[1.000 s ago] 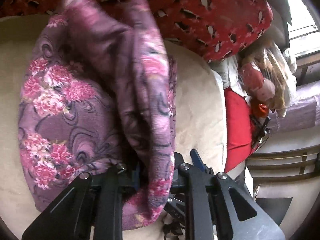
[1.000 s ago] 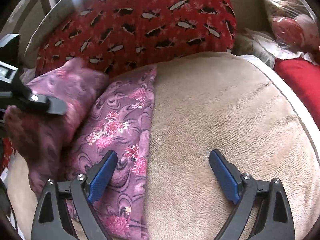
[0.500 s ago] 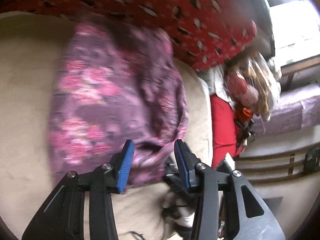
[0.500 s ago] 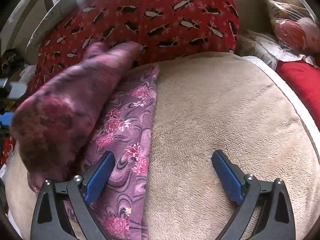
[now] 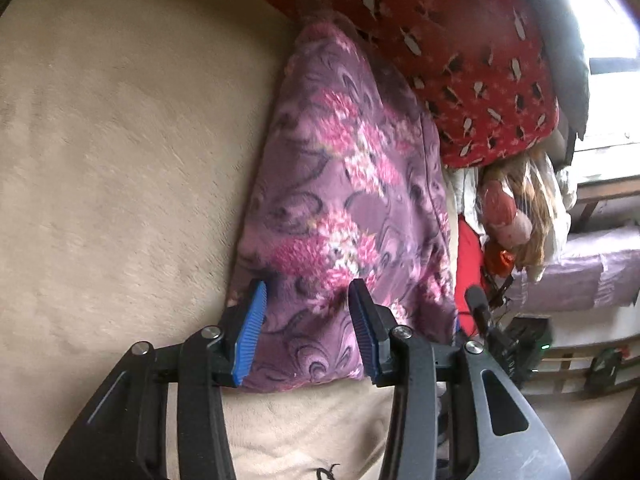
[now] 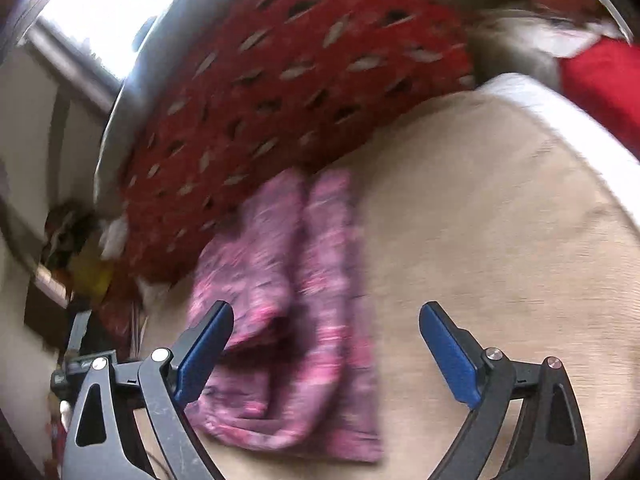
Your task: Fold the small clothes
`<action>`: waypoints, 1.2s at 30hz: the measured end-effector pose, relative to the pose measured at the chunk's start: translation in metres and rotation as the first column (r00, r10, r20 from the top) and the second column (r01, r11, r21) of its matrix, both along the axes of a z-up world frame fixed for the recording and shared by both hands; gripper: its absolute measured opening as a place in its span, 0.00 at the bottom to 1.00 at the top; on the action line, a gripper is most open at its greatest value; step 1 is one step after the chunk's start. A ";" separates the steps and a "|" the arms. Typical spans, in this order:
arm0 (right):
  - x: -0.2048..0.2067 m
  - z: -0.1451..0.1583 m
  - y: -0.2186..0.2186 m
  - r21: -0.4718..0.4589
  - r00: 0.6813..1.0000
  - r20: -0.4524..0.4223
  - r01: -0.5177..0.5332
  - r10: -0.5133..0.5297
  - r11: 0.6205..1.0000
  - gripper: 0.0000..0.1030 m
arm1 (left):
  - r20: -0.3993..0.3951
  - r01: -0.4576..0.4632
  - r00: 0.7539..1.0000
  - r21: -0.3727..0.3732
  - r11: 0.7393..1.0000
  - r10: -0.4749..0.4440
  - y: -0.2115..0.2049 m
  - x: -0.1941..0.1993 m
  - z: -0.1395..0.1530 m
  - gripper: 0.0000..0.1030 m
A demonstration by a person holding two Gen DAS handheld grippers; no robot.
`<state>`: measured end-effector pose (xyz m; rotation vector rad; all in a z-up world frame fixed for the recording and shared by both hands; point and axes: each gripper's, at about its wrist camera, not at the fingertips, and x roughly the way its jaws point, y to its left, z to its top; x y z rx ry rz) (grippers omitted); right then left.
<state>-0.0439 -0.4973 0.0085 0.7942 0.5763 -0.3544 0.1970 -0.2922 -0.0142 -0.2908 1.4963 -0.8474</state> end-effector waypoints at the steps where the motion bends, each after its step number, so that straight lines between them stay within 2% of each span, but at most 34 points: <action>1: 0.007 0.005 0.009 -0.046 1.000 0.005 -0.016 0.016 0.999 0.78 | 0.008 0.004 1.000 0.000 1.000 -0.004 0.003 -0.002 -0.001 0.43; 3: 0.017 0.009 0.020 -0.103 0.999 0.011 -0.037 0.039 0.994 0.77 | 0.017 0.009 1.000 -0.004 1.000 -0.009 0.001 -0.005 -0.001 0.46; 4: 0.026 0.005 0.025 -0.099 0.997 -0.019 -0.074 0.072 0.992 0.77 | 0.021 0.011 1.000 0.003 1.000 -0.011 0.000 -0.006 -0.002 0.46; 5: 0.039 -0.004 0.029 -0.081 0.989 -0.078 -0.128 0.122 0.988 0.70 | 0.022 0.011 1.000 0.007 1.000 -0.012 0.000 -0.005 -0.001 0.46; 6: 0.047 -0.010 0.031 -0.069 0.979 -0.112 -0.176 0.168 0.982 0.24 | 0.026 0.014 1.000 0.010 1.000 -0.014 0.000 -0.006 0.000 0.46; 7: 0.054 -0.015 0.033 -0.052 0.967 -0.139 -0.224 0.215 0.973 0.04 | 0.031 0.016 0.999 0.009 1.000 -0.016 0.001 -0.007 0.003 0.46; 8: 0.048 -0.012 0.032 -0.058 0.972 -0.111 -0.213 0.206 0.975 0.05 | 0.037 0.020 0.999 0.002 1.000 -0.020 0.002 -0.008 0.005 0.46; 9: 0.035 -0.005 0.027 -0.045 0.982 -0.022 -0.190 0.190 0.981 0.04 | 0.056 0.031 0.998 0.001 1.000 -0.031 0.004 -0.010 0.008 0.46; 12: 0.002 -0.004 0.012 0.002 0.992 0.094 -0.090 0.089 0.996 0.02 | 0.141 0.038 0.989 0.080 0.996 -0.049 0.004 -0.016 0.006 0.49; 13: -0.006 -0.015 0.007 0.039 0.994 0.091 -0.064 0.060 0.997 0.02 | 0.157 0.043 0.986 0.124 0.991 -0.062 0.000 -0.018 0.000 0.49; 14: -0.009 -0.033 0.003 0.088 0.998 0.048 -0.051 0.047 0.995 0.03 | 0.155 0.054 0.985 0.164 0.985 -0.080 -0.004 -0.019 -0.009 0.49; 15: -0.008 -0.051 0.002 0.128 0.999 -0.011 -0.048 0.050 0.991 0.03 | 0.159 0.057 0.984 0.175 0.983 -0.086 -0.005 -0.021 -0.013 0.49; 16: -0.009 -0.061 0.003 0.147 0.998 -0.020 -0.059 0.062 0.987 0.02 | 0.174 0.057 0.981 0.175 0.983 -0.088 -0.006 -0.023 -0.011 0.49; 19: -0.011 -0.040 0.008 0.112 0.997 0.008 -0.080 0.080 0.990 0.04 | 0.192 0.087 0.974 0.159 0.983 -0.117 -0.002 -0.025 -0.001 0.49; 20: -0.009 -0.031 0.006 0.091 0.997 0.014 -0.073 0.072 0.993 0.09 | 0.201 0.087 0.973 0.141 0.986 -0.114 0.000 -0.022 0.005 0.49; 22: -0.001 -0.012 -0.005 0.065 0.997 0.061 -0.056 0.052 0.996 0.10 | 0.219 0.074 0.971 0.117 0.990 -0.098 0.000 -0.014 0.014 0.49; 23: 0.007 -0.006 -0.011 0.070 0.995 0.078 -0.068 0.063 0.995 0.13 | 0.222 0.063 0.971 0.103 0.993 -0.084 -0.002 -0.006 0.018 0.49; 24: 0.015 -0.003 -0.016 0.069 0.995 0.068 -0.075 0.070 0.995 0.22 | 0.218 0.055 0.973 0.095 0.994 -0.075 -0.003 -0.001 0.018 0.49; 25: 0.030 -0.003 -0.020 0.065 0.996 0.037 -0.088 0.085 0.994 0.27 | 0.205 0.044 0.977 0.083 0.996 -0.060 -0.006 0.008 0.018 0.49; 27: 0.058 -0.004 -0.023 0.041 0.995 -0.031 -0.089 0.091 0.995 0.31 | 0.159 0.025 0.987 0.065 0.998 -0.035 -0.012 0.025 0.013 0.49; 28: 0.069 -0.005 -0.026 0.042 0.997 -0.030 -0.076 0.077 0.996 0.31 | 0.139 0.021 0.990 0.055 0.998 -0.028 -0.013 0.030 0.012 0.49; 30: 0.068 -0.003 -0.035 0.057 1.000 0.007 0.010 -0.010 0.998 0.34 | 0.122 0.023 0.992 0.042 0.999 -0.028 -0.018 0.037 0.012 0.49; 32: 0.048 -0.004 -0.043 0.165 0.991 0.076 0.092 -0.106 0.982 0.35 | 0.137 0.044 0.989 0.032 0.999 -0.047 -0.018 0.039 0.015 0.49; 34: 0.030 -0.017 -0.039 0.299 0.991 0.103 0.052 -0.087 0.953 0.40 | 0.141 0.068 0.987 0.031 0.997 -0.072 -0.015 0.037 0.013 0.52; 36: 0.013 -0.024 -0.025 0.272 0.999 0.038 0.024 -0.036 0.962 0.41 | 0.128 0.082 0.988 0.018 0.997 -0.083 -0.012 0.031 0.006 0.54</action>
